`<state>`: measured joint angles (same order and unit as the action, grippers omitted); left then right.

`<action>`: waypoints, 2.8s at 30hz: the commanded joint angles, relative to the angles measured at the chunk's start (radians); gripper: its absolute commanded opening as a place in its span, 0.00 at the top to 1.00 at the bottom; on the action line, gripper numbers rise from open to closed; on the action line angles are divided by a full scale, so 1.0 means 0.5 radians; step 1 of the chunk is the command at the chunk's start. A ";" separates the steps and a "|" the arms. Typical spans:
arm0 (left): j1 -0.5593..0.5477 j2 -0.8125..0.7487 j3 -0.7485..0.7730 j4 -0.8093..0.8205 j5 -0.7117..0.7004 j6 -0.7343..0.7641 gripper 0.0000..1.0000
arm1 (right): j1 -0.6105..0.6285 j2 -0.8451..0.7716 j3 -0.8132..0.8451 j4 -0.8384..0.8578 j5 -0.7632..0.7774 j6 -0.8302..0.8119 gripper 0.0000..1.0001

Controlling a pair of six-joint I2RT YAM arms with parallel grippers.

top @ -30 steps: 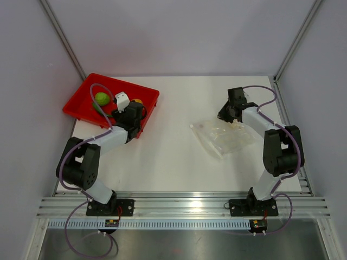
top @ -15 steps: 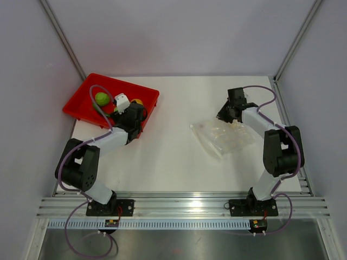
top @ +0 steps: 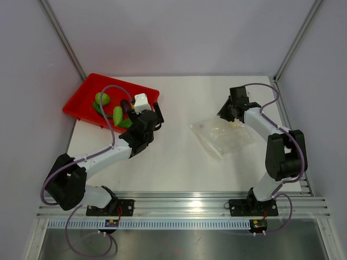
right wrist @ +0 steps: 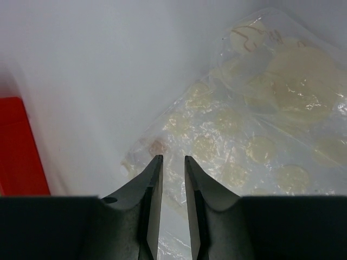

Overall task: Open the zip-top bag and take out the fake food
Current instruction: Place the fake vegetable in the bin, then adjust the zipper food storage bag at the center of the board.

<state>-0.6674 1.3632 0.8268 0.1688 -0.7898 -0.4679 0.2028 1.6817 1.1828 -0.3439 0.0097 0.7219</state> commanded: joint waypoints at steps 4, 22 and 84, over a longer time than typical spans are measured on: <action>-0.217 0.077 0.021 0.212 0.233 0.193 0.21 | -0.068 -0.142 0.003 -0.067 0.134 0.007 0.69; -1.126 0.854 0.463 0.113 -0.142 0.089 0.25 | -0.154 -0.118 0.080 -0.306 0.493 0.026 0.38; -0.761 0.921 0.294 0.175 0.423 -0.350 0.29 | 0.091 -0.252 0.092 -0.251 1.159 -0.063 1.00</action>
<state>-1.0546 1.8477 0.9680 0.2302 -0.5785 -0.6201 0.2371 1.6058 1.2201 -0.4690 0.5091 0.7002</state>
